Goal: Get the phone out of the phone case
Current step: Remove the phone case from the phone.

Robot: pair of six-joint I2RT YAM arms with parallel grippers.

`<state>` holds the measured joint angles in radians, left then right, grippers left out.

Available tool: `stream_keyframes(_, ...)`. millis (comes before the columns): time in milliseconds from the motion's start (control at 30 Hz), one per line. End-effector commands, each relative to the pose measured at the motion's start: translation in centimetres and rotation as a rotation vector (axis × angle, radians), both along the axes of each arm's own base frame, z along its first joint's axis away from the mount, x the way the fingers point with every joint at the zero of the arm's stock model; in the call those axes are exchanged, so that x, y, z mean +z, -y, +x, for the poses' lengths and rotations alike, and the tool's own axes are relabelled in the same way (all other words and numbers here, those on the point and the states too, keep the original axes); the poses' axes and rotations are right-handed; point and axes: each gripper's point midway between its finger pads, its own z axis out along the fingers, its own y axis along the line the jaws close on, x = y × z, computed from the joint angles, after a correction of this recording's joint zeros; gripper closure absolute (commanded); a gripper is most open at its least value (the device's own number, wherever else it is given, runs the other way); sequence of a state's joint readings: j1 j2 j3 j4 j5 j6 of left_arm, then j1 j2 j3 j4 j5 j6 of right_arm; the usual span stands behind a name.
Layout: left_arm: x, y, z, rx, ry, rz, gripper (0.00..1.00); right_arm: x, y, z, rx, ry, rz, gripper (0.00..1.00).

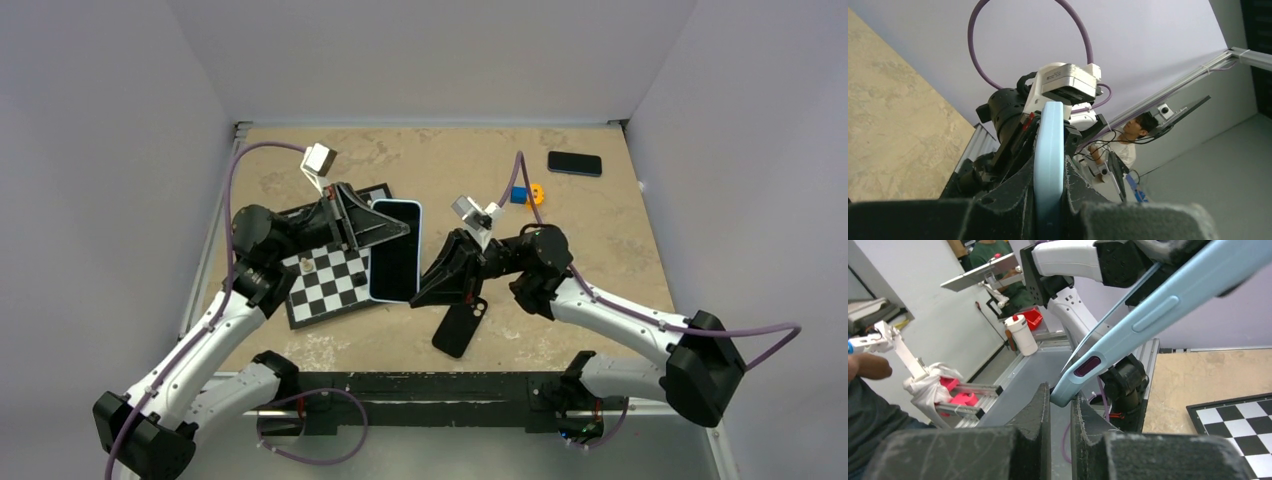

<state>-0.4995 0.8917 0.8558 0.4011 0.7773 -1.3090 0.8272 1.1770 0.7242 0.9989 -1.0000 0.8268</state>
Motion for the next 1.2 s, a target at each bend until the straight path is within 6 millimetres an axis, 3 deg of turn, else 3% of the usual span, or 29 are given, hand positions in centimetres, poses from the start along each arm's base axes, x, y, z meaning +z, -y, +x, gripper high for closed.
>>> stream_keyframes(0, 1.7, -0.2, -1.1, -0.099, -0.163, -0.127, 1.00, 2.6, 0.3, -0.5, -0.013, 0.283, 0.163, 1.00)
stream_keyframes(200, 1.0, -0.5, -1.6, -0.107, -0.231, -0.139, 1.00, 5.2, -0.8, 1.0, -0.082, 0.409, 0.206, 1.00)
stream_keyframes(367, 1.7, -0.9, -2.3, -0.106, -0.220, -0.149, 1.00, 6.8, -2.4, 3.5, -0.166, 0.392, 0.192, 1.00)
stream_keyframes(467, 1.9, -1.0, -2.3, -0.105, -0.215, -0.154, 1.00, 7.0, -3.3, 6.3, -0.297, 0.330, 0.145, 1.00)
stream_keyframes(533, 2.2, -1.0, -2.5, -0.110, -0.202, -0.172, 1.00, 6.4, -3.5, 9.5, -0.473, 0.254, 0.069, 1.00)
stream_keyframes(600, 2.4, -1.1, -2.3, -0.105, -0.195, -0.189, 1.00, 4.1, -2.9, 13.3, -0.754, 0.202, -0.072, 1.00)
stream_keyframes(700, 2.7, -1.1, -1.6, -0.072, -0.165, -0.206, 1.00, 0.8, -0.7, 15.2, -0.930, 0.121, -0.196, 1.00)
stream_keyframes(767, 2.6, -1.1, -0.8, -0.019, -0.133, -0.207, 1.00, -1.5, -0.1, 14.9, -0.931, 0.078, -0.298, 0.96)
stream_keyframes(867, 1.9, -1.1, 0.7, 0.075, -0.088, -0.182, 1.00, -2.9, 0.7, 12.3, -0.841, -0.016, -0.365, 0.68)
stream_keyframes(967, 0.9, -1.2, 2.4, 0.172, -0.053, -0.151, 1.00, -1.9, 1.0, 7.8, -0.660, -0.160, -0.307, 0.50)
stream_keyframes(1167, -0.3, -1.5, 4.6, 0.296, -0.019, -0.095, 1.00, 2.0, 4.4, 2.4, -0.517, -0.340, -0.139, 0.44)
